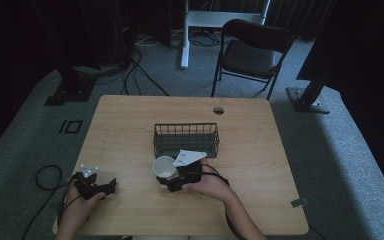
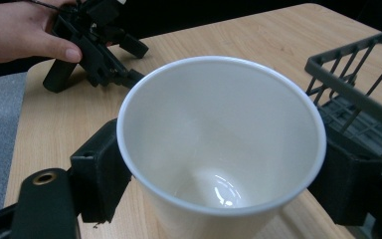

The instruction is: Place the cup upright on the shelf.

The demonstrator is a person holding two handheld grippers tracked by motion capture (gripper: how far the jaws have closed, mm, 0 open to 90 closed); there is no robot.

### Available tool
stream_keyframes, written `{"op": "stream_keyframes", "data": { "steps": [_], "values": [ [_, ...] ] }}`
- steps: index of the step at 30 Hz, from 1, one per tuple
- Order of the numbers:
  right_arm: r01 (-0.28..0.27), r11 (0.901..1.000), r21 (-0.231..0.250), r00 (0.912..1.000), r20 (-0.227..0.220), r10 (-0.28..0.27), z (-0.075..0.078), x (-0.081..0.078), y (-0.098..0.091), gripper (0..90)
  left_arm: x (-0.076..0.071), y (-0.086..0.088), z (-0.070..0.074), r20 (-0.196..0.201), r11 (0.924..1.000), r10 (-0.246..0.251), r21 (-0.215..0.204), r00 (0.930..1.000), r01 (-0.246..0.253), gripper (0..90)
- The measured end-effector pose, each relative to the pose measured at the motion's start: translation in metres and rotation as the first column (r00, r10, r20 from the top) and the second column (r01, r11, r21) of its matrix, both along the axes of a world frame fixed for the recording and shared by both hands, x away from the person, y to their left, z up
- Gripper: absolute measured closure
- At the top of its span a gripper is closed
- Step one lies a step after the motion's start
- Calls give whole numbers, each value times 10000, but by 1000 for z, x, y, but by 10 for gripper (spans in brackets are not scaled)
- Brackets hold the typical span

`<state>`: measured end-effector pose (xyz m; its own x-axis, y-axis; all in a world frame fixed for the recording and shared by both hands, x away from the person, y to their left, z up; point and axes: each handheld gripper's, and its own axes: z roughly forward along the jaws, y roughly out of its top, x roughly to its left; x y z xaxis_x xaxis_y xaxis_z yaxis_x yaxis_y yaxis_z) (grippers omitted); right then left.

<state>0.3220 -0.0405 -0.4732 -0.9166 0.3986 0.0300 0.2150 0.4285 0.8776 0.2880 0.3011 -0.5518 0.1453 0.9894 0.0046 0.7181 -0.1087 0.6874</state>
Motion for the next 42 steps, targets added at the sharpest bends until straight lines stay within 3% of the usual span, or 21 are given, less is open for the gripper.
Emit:
{"op": "stream_keyframes", "data": {
  "steps": [16,33,35,36,38,42],
  "values": [
    [484,9972,568,9986,181,-495,36,7,-2,195,0,0,0,-18,10000,-8,-2,10000,8,4],
    [1767,9765,1236,9810,592,-1850,70,23,-5,197,0,0,0,-15,10000,-14,19,10000,14,3],
    [1964,9713,1343,9769,584,-2057,73,26,-6,196,0,0,0,-14,10000,-14,16,10000,14,4],
    [2249,9636,1447,9699,617,-2356,76,29,-7,197,0,0,0,-14,10000,-12,15,10000,12,4],
    [2319,9621,1433,9679,642,-2429,77,31,-7,196,0,0,0,-16,10000,-12,17,10000,12,3],
    [3170,9329,1707,9411,651,-3317,84,39,-8,197,0,0,0,-36,10000,-22,18,10000,22,3]
  ]
}}
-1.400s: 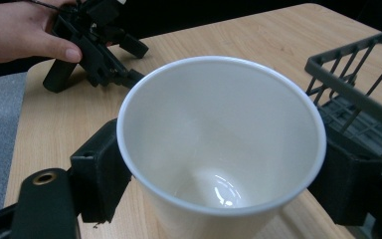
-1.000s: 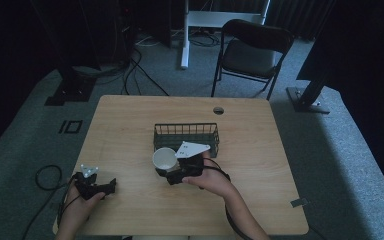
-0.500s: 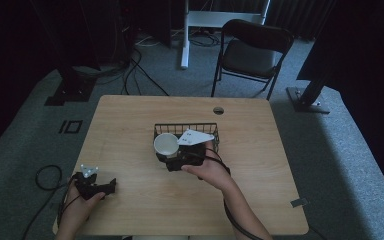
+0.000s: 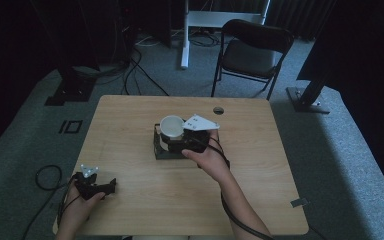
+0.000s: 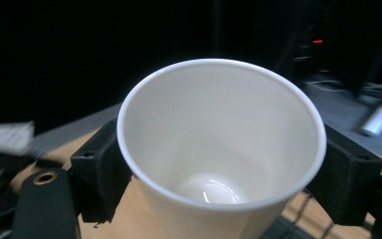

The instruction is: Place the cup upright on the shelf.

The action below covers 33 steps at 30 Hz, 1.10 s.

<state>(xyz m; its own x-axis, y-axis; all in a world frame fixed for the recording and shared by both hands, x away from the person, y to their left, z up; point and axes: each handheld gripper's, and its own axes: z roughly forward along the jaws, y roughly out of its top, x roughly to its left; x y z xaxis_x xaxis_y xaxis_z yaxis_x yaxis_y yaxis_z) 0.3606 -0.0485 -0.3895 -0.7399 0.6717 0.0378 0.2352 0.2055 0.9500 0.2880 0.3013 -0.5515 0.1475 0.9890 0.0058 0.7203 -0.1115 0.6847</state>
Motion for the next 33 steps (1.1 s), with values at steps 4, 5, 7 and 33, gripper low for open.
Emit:
{"op": "stream_keyframes", "data": {
  "steps": [4,5,7,33],
  "values": [
    [881,9960,143,9960,130,-883,3,6,-1,197,0,0,0,3,10000,4,-2,10000,-4,3],
    [1135,9934,181,9934,136,-1138,4,9,-1,197,0,0,0,23,10000,8,-8,10000,-8,3],
    [1871,9820,252,9823,33,-1873,3,17,-2,197,0,0,0,23,10000,14,-8,10000,-14,3],
    [3677,9223,-1194,9217,-855,-3785,-63,53,6,197,0,0,0,23,10000,5,0,10000,-5,3]
  ]
}}
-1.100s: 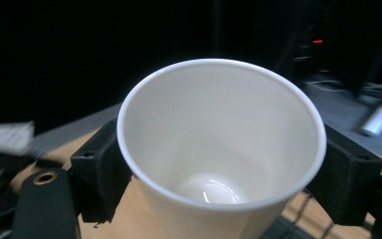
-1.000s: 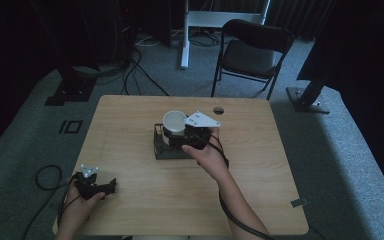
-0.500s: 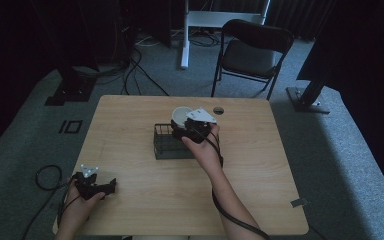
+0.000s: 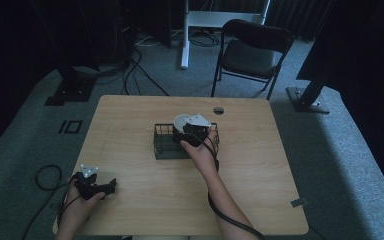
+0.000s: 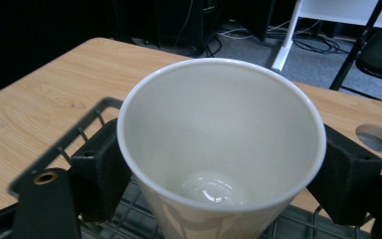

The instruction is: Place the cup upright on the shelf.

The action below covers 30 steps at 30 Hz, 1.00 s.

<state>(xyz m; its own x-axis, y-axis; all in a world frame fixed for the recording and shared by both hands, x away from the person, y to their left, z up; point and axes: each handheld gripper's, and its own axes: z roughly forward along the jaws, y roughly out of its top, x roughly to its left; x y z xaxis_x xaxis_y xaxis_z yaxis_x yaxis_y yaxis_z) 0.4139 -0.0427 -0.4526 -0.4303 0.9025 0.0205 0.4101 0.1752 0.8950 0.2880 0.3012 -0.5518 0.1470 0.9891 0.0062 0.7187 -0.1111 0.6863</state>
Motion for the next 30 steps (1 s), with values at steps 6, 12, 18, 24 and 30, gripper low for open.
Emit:
{"op": "stream_keyframes", "data": {
  "steps": [6,12,18,24,30],
  "values": [
    [64,10000,45,9999,-136,-63,-8,1,-1,197,0,0,0,-2,10000,3,0,10000,-3,3],
    [95,9999,-52,9999,-65,-95,-11,1,0,197,0,0,0,1,10000,2,-4,10000,-2,3],
    [99,9999,91,9999,-57,-99,-12,1,-1,195,0,0,0,-1,10000,1,1,10000,-1,3],
    [-58,9997,248,9999,-138,61,-13,1,-3,117,0,0,0,-9,10000,2,2,10000,-2,3],
    [-102,9988,480,9999,-46,104,-11,-1,-7,119,0,0,0,-11,10000,0,2,10000,0,3]
  ]
}}
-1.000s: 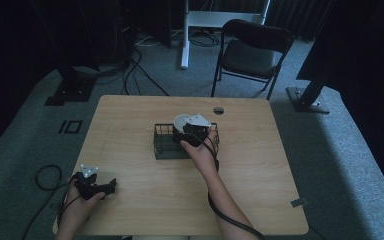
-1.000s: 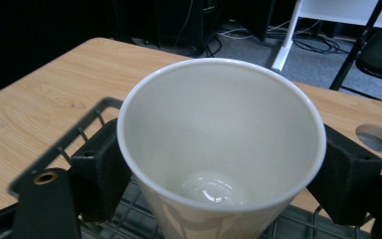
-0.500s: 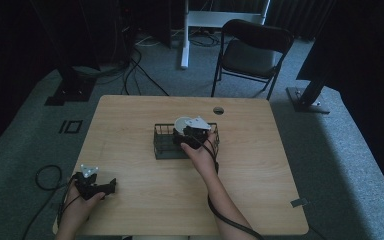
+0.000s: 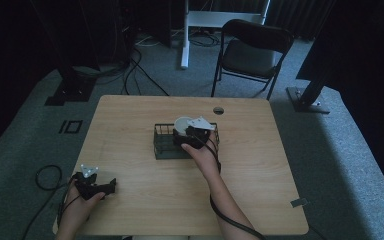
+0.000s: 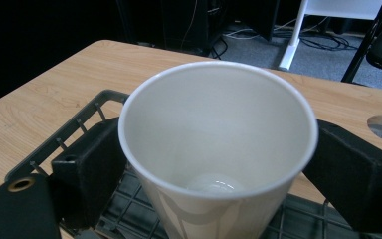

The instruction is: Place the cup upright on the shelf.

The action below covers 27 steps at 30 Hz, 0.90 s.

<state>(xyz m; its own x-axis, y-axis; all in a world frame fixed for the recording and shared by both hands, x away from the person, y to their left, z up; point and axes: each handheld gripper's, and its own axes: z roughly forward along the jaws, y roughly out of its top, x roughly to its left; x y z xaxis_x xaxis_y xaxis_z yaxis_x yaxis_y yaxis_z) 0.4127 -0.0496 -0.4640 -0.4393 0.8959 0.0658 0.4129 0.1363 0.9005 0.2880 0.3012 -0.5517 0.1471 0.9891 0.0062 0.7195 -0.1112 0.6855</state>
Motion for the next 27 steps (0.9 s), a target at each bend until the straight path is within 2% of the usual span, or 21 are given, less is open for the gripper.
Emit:
{"op": "stream_keyframes", "data": {
  "steps": [12,14,23,27],
  "values": [
    [-370,9991,186,9992,147,367,6,-10,-9,113,0,0,0,9,10000,1,-2,10000,-1,3],
    [-471,9989,80,9988,168,470,6,-12,-11,113,0,0,0,2,10000,5,-2,10000,-5,3],
    [-757,9970,138,9969,221,754,7,-23,-16,113,0,0,0,8,10000,3,-4,10000,-3,3],
    [-963,9953,-30,9951,232,964,6,-29,-20,114,0,0,0,26,10000,12,-13,10000,-12,3]
  ]
}}
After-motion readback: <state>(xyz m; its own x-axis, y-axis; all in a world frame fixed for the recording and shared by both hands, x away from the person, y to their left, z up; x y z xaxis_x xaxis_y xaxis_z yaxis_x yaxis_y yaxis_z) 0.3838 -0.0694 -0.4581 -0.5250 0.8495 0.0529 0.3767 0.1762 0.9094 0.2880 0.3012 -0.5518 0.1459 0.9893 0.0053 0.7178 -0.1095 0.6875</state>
